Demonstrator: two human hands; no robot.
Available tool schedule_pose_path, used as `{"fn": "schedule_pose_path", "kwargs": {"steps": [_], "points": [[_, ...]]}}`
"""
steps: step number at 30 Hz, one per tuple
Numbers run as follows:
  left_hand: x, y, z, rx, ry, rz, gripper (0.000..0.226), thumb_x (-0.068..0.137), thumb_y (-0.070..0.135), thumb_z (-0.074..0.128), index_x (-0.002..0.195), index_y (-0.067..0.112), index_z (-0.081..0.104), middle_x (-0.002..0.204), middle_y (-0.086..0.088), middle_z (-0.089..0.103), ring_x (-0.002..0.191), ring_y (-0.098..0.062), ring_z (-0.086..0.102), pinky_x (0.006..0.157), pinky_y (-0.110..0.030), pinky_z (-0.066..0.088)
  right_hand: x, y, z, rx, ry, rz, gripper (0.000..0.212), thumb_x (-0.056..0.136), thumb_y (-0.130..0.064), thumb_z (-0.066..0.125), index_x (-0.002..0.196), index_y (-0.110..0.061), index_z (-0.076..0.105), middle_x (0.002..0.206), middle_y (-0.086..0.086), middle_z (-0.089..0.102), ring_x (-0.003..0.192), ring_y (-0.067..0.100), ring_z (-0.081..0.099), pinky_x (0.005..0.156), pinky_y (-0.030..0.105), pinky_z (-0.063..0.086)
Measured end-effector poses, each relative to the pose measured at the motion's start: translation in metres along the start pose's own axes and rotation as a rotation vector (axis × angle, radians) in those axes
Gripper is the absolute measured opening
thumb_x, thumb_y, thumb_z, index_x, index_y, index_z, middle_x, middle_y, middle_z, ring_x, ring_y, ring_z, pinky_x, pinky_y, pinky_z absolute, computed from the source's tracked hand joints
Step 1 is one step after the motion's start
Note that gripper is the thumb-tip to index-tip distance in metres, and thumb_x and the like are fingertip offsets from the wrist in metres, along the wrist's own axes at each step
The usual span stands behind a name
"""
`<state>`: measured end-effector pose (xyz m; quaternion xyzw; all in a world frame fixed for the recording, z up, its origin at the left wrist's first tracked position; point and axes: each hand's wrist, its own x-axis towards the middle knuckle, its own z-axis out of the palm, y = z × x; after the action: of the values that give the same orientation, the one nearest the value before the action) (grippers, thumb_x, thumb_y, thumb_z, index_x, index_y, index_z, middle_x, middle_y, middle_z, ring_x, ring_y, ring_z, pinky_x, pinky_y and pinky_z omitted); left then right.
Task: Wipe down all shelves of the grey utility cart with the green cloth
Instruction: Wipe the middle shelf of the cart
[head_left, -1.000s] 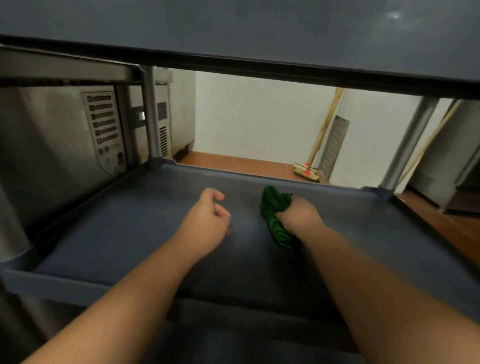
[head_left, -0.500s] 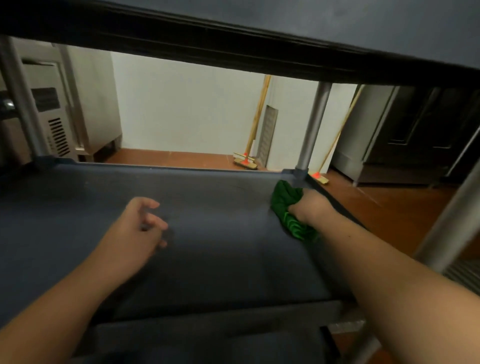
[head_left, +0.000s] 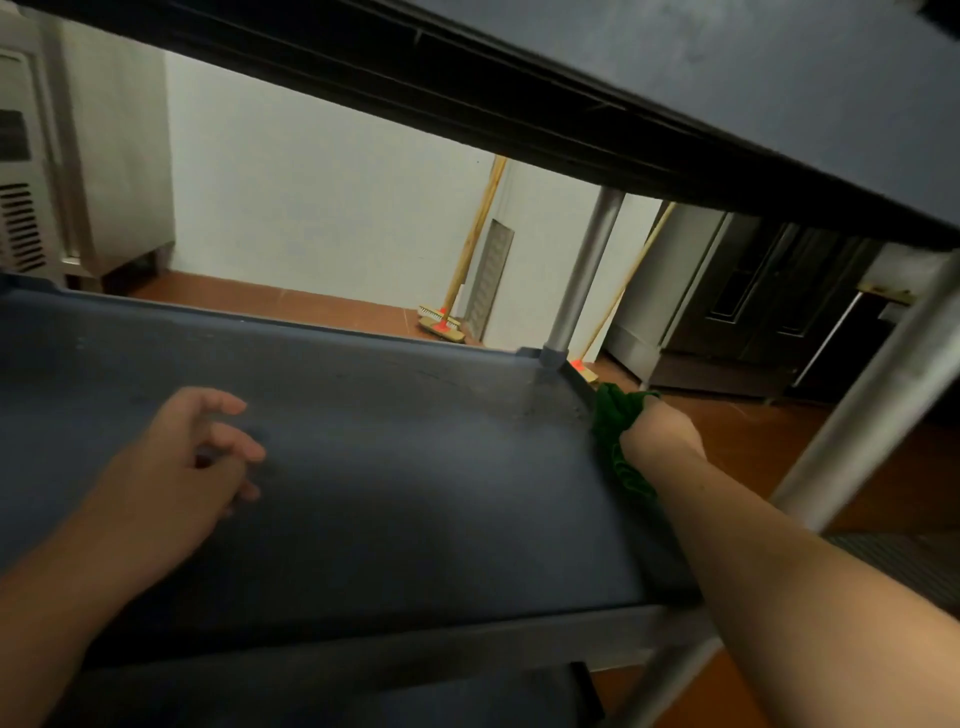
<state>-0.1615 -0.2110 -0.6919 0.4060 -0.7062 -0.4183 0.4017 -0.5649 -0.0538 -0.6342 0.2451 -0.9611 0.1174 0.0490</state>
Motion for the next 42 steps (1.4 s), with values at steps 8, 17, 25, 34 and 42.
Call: {"fn": "schedule_pose_path", "kwargs": {"steps": [8,17,25,34,42], "points": [[-0.011,0.007,0.002,-0.026,-0.047,-0.004,0.046,0.089,-0.008,0.049,0.092,0.037,0.044,0.088,-0.005,0.062,0.062,-0.028,0.066,0.059,-0.038,0.046,0.006,-0.020,0.008,0.071,-0.034,0.037,0.008,0.090,-0.015,0.057,0.097,-0.011,0.056,0.089,0.010,0.061,0.076,0.025,0.063,0.065,0.036,0.058],[-0.010,0.004,-0.023,-0.104,0.026,-0.040,0.041,0.089,-0.005,0.049,0.091,0.036,0.043,0.089,-0.007,0.064,0.064,-0.026,0.066,0.061,-0.044,0.049,-0.007,-0.087,0.023,0.095,-0.094,-0.120,0.011,0.092,-0.017,0.052,0.086,-0.009,0.057,0.081,0.009,0.059,0.068,0.020,0.056,0.051,0.028,0.040],[-0.010,-0.009,-0.110,0.000,-0.003,-0.035,0.041,0.088,0.003,0.053,0.100,0.042,0.047,0.083,0.005,0.069,0.070,-0.023,0.070,0.069,-0.053,0.056,-0.030,-0.147,0.042,0.112,-0.105,-0.239,0.011,0.089,-0.017,0.053,0.092,-0.008,0.059,0.084,0.009,0.063,0.066,0.018,0.056,0.048,0.026,0.039],[-0.020,-0.033,-0.180,-0.048,0.166,-0.040,0.046,0.088,0.005,0.053,0.089,0.051,0.048,0.084,0.012,0.068,0.067,-0.016,0.071,0.068,-0.050,0.057,-0.084,-0.232,0.046,0.122,-0.156,-0.364,0.015,0.089,-0.014,0.051,0.074,-0.011,0.054,0.074,0.008,0.058,0.066,0.018,0.054,0.051,0.029,0.037],[-0.034,-0.041,-0.217,-0.108,0.266,-0.077,0.041,0.087,0.002,0.053,0.093,0.042,0.046,0.081,0.008,0.067,0.063,-0.014,0.069,0.070,-0.053,0.056,-0.135,-0.322,0.059,0.178,-0.211,-0.435,0.011,0.089,-0.014,0.052,0.085,-0.007,0.059,0.076,0.008,0.061,0.067,0.019,0.057,0.053,0.028,0.041]]}}
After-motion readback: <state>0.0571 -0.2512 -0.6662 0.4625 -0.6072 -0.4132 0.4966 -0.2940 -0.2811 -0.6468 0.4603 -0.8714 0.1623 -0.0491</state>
